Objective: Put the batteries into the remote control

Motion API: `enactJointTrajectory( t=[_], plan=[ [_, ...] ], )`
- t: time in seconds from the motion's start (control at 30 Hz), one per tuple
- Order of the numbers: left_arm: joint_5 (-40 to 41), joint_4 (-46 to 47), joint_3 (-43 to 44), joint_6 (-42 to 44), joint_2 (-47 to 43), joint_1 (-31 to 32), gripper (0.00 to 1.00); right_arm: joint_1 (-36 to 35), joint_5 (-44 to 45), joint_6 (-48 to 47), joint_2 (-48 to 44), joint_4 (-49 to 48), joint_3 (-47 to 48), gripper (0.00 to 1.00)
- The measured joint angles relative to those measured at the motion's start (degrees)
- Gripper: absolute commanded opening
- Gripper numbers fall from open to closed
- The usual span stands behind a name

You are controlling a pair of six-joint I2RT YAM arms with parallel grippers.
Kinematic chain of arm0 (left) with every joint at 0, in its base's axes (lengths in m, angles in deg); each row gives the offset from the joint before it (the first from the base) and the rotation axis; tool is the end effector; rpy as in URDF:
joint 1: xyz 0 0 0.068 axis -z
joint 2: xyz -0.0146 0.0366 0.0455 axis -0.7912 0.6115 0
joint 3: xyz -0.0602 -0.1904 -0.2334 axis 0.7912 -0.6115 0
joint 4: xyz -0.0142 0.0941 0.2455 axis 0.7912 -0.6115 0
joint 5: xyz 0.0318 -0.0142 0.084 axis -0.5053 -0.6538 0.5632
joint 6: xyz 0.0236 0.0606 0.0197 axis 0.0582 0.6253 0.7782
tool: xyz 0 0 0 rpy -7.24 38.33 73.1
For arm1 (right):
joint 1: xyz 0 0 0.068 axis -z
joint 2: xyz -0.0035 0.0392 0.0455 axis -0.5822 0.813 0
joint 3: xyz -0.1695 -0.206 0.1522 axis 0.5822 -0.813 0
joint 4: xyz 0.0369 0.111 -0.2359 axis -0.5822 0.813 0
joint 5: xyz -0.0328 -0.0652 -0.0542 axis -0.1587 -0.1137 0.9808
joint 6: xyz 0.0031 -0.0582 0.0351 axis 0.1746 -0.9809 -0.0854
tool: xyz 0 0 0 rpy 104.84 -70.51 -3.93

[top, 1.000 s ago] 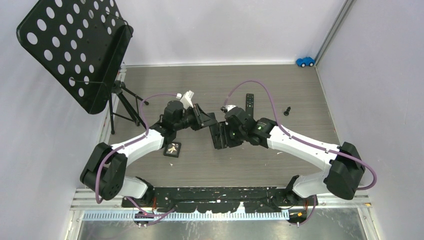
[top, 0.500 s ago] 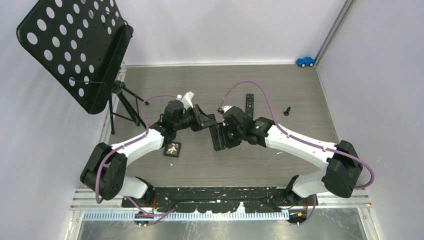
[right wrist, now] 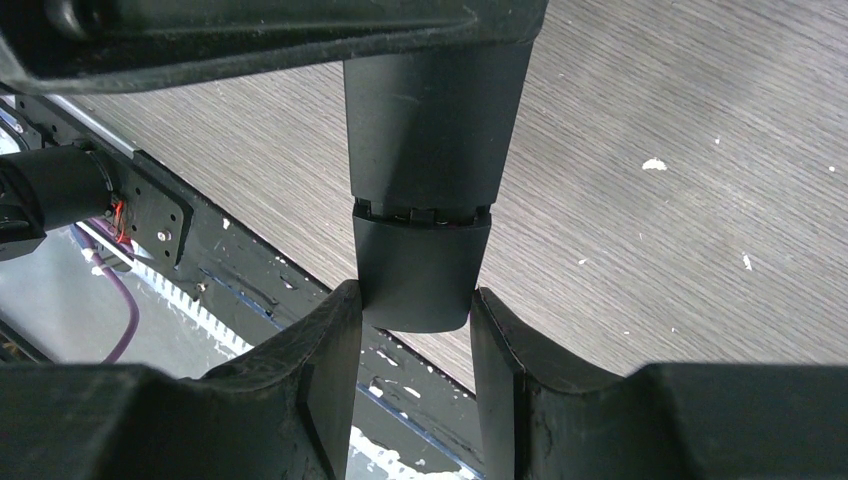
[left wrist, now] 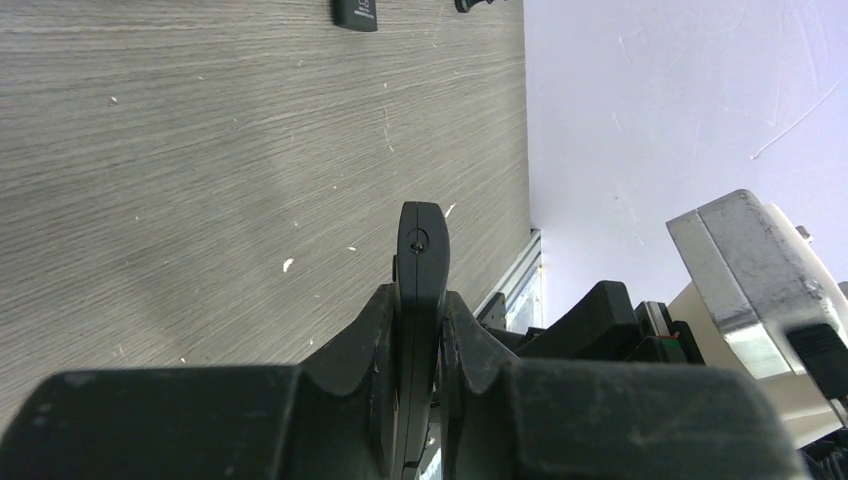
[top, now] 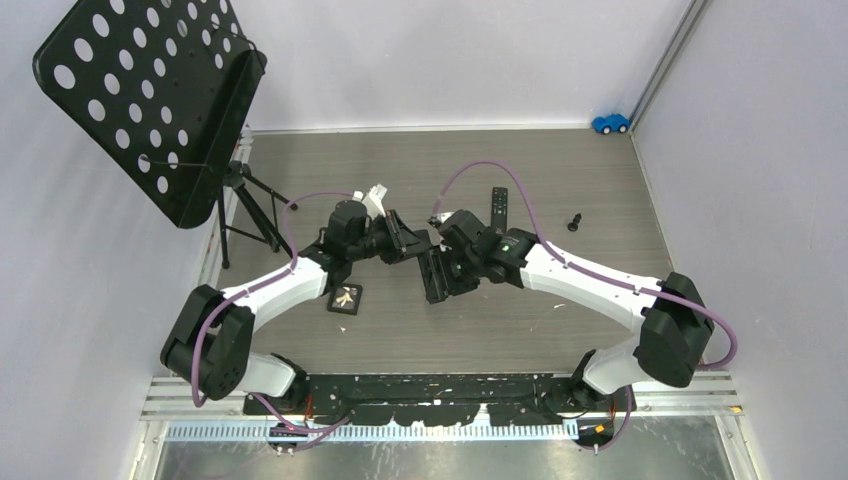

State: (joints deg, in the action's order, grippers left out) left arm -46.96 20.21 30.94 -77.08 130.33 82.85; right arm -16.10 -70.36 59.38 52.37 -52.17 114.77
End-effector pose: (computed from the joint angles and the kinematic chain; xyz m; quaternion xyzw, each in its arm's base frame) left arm 0.2520 -0.1777 0.2538 -0.0804 0.8187 -0.5174 0.2355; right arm 0.1881 0.2479 0.2811 -0.1927 0.9305 0.2411 0.1973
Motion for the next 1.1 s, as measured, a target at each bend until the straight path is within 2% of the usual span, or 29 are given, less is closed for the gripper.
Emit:
enactJointTrajectory(
  t=[0.57, 0.9, 1.1],
  plan=[
    [-1.07, 0.63, -2.91, -1.66, -3.76, -1.05, 0.00, -0.35, -1.22, -0.52, 5.75, 7.43, 8.41, 0.45],
    [-1.07, 2.84, -4.83, -4.37, -3.91, -1.09, 0.00, -0.37, -1.66, -1.05, 6.34, 8.55, 9.07, 0.46],
    [-1.07, 3.26, -5.07, -5.73, -3.91, -1.11, 0.00, -0.37, -1.64, -1.36, 6.32, 8.46, 9.07, 0.51]
  ],
)
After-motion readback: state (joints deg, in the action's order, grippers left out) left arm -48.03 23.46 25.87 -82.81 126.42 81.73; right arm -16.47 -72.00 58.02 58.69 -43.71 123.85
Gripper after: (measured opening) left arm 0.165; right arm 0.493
